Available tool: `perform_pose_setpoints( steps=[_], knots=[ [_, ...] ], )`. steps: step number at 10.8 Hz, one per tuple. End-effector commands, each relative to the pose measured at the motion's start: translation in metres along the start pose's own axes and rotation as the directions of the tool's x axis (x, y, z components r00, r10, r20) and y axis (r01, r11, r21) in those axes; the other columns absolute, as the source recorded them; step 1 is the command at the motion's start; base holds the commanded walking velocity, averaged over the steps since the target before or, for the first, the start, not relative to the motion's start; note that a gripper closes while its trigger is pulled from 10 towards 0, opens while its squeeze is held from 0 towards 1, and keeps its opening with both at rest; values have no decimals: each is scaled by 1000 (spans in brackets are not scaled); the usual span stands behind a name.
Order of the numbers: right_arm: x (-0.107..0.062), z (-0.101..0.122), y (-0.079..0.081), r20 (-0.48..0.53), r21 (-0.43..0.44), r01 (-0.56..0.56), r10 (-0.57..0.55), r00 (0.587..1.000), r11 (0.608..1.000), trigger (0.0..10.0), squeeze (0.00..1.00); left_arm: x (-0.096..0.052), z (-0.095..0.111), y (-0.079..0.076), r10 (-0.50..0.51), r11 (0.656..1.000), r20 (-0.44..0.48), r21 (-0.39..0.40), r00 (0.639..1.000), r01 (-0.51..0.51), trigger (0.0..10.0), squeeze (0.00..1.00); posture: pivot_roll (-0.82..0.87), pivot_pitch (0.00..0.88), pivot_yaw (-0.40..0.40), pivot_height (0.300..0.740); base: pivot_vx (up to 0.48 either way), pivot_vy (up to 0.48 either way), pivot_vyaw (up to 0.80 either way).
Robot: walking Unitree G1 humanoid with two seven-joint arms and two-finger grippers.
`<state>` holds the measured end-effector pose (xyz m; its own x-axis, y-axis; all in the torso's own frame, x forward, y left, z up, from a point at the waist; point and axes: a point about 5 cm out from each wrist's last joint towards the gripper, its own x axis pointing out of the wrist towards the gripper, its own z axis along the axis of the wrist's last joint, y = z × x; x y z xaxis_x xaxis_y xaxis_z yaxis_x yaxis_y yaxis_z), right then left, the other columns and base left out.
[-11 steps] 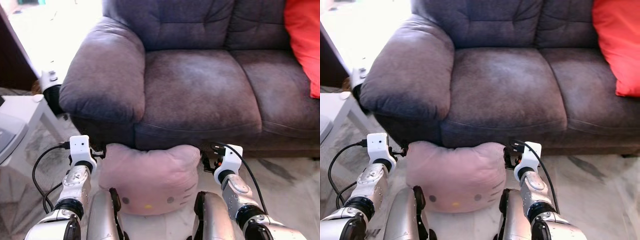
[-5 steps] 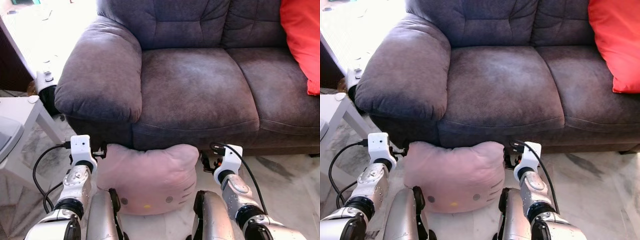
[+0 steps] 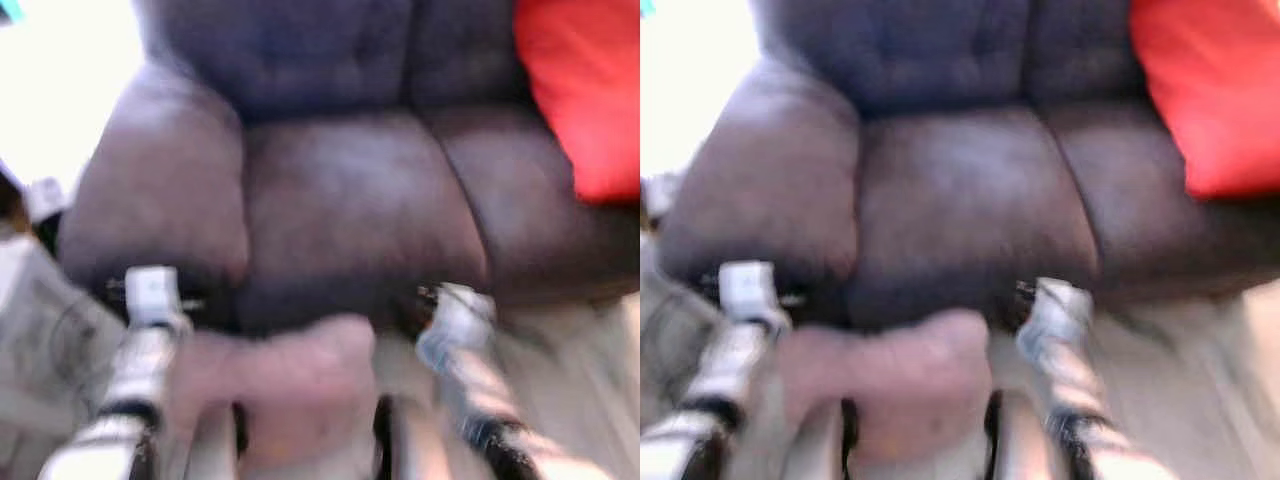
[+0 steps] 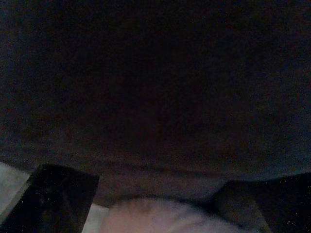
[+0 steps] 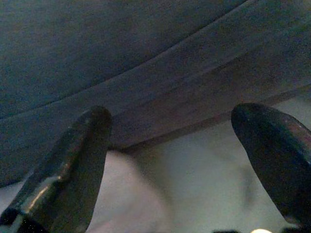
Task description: Move the pillow to the sofa from floor
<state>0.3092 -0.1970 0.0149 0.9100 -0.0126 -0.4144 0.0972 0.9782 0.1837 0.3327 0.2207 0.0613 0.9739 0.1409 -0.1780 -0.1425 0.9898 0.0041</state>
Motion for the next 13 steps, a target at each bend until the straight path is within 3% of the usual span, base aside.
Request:
perform_pose_setpoints(
  steps=[1,6,10,11,12,13],
  knots=[
    [4,1,19,6,13,-45,44,999,999,10000,0,1,4,1,-19,1000,15,22,1000,18,10000,0,93,117,-37,493,0,0,0],
    [2,-6,19,-27,-2,-56,56,998,998,10000,0,1,4,2,-14,1000,18,22,1000,14,10000,0,92,116,-39,493,0,0,0],
    [-9,-32,12,-92,-11,-52,51,994,999,10000,0,-1,0,2,-10,1000,9,21,1000,10,10000,0,83,128,-45,493,0,0,0],
    [-13,-41,10,-133,-16,-80,77,988,997,10000,0,-1,0,1,-12,1000,5,21,1000,12,10000,0,72,132,-46,493,0,0,0],
    [-19,-56,1,-256,-80,-114,90,962,990,10000,0,0,0,0,-14,1000,1,19,1000,14,10000,0,69,132,-48,493,0,0,0],
    [-25,-67,-1,-343,-78,-186,148,928,979,10000,0,0,0,0,-15,1000,-2,20,1000,15,10000,0,66,129,-50,493,0,0,0]
  ],
)
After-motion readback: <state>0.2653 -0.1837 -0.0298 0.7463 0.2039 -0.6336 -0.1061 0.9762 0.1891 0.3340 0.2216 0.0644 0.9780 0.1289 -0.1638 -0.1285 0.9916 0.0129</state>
